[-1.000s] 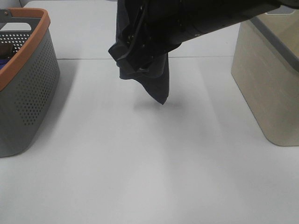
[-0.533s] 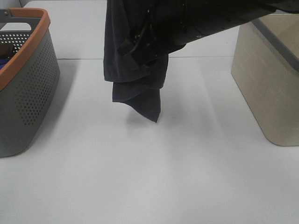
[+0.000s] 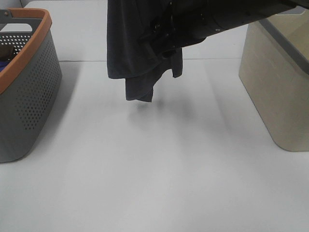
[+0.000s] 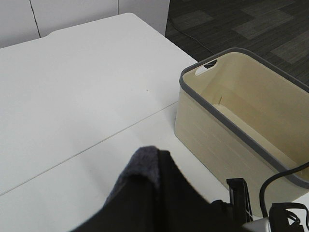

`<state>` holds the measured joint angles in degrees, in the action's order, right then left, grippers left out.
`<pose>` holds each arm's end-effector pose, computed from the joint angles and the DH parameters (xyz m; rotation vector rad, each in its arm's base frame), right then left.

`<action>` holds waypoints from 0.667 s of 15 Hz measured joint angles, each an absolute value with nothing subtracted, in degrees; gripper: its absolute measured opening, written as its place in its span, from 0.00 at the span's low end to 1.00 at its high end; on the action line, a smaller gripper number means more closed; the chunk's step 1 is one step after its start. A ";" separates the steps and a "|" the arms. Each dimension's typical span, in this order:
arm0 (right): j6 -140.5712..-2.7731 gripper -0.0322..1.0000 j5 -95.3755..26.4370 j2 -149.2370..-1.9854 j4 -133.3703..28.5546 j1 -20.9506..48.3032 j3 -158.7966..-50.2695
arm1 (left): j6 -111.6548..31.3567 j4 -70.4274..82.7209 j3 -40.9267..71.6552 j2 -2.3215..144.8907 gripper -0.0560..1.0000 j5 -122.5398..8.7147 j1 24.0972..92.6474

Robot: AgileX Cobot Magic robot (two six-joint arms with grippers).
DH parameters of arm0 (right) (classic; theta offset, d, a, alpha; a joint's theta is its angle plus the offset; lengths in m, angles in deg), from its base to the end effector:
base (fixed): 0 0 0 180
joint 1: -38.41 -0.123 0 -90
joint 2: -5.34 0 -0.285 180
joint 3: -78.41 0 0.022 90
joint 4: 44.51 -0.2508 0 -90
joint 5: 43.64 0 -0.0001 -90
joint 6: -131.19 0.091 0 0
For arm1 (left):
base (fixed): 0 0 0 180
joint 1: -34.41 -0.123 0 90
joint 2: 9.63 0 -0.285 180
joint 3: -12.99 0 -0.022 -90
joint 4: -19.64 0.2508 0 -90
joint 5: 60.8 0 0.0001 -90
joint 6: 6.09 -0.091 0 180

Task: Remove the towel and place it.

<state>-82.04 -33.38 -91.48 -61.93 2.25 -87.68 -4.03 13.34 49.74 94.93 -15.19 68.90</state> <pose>0.2833 0.2131 0.2915 -0.9594 1.8838 0.2661 0.3082 -0.2204 0.4780 0.5383 1.9424 -0.5386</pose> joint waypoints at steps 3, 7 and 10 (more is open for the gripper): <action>-81.93 0.65 -34.64 -91.48 -61.93 2.25 -87.68 | -4.03 13.69 49.74 94.93 0.05 -15.19 68.90; -81.87 0.65 -34.75 -92.80 -61.93 2.25 -87.51 | -4.03 13.92 49.74 94.64 0.05 -15.19 68.90; -81.81 0.64 -36.53 -92.80 -61.93 2.25 -86.77 | -4.03 14.77 49.74 93.84 0.05 -15.19 68.90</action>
